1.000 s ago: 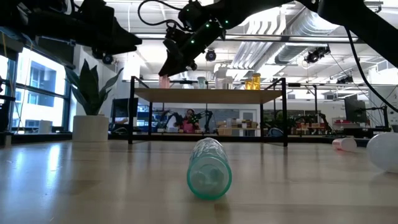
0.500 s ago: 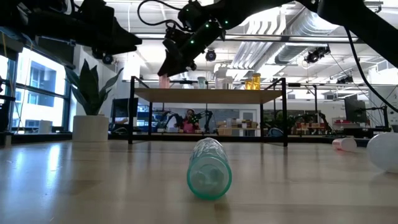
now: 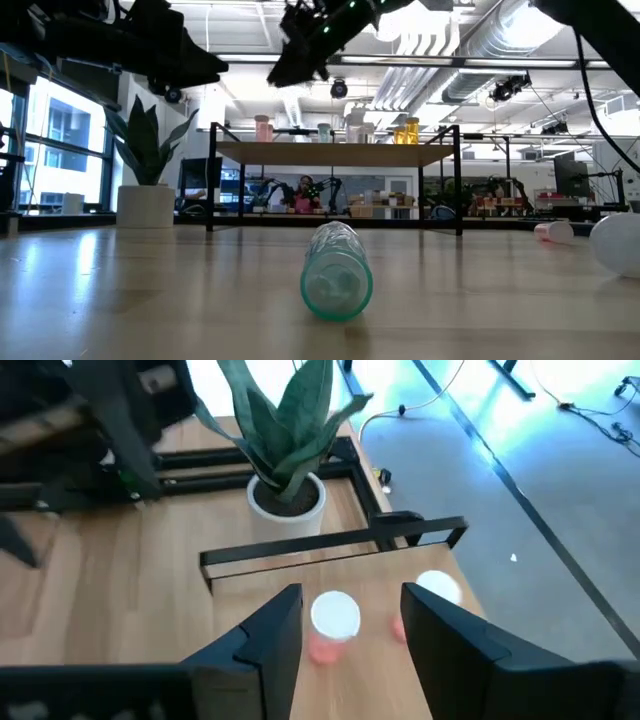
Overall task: Pick and place medicine bottles onto shelf by color
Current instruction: Adjust the bottom transparent pill bottle on the shelf
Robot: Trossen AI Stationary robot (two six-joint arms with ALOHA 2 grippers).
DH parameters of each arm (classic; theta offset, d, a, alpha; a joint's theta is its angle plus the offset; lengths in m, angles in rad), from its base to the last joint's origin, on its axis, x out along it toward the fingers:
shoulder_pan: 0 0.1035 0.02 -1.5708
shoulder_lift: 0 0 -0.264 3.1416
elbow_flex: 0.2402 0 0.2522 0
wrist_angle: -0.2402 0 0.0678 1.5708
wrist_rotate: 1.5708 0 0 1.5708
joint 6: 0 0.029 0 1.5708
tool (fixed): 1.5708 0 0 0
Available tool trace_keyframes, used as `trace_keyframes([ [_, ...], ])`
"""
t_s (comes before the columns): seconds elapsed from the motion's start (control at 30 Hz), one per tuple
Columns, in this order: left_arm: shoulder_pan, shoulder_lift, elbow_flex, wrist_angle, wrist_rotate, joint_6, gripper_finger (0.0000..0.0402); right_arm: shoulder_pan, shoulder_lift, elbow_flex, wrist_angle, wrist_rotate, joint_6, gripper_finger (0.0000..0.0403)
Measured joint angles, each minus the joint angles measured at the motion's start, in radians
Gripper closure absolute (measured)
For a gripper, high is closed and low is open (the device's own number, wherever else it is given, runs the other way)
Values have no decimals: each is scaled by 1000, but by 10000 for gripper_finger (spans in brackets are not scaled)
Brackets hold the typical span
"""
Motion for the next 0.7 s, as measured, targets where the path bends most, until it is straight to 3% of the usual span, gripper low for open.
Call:
trace_keyframes([
  [0.37, 0, 0, 0, -2, 3, -3, 159, 0, -134, 1, -229, 3, 16, 240],
  [0.7, 0, 0, 0, -2, 3, -22, 159, -14, -94, -3, -451, 15, 54, 240],
])
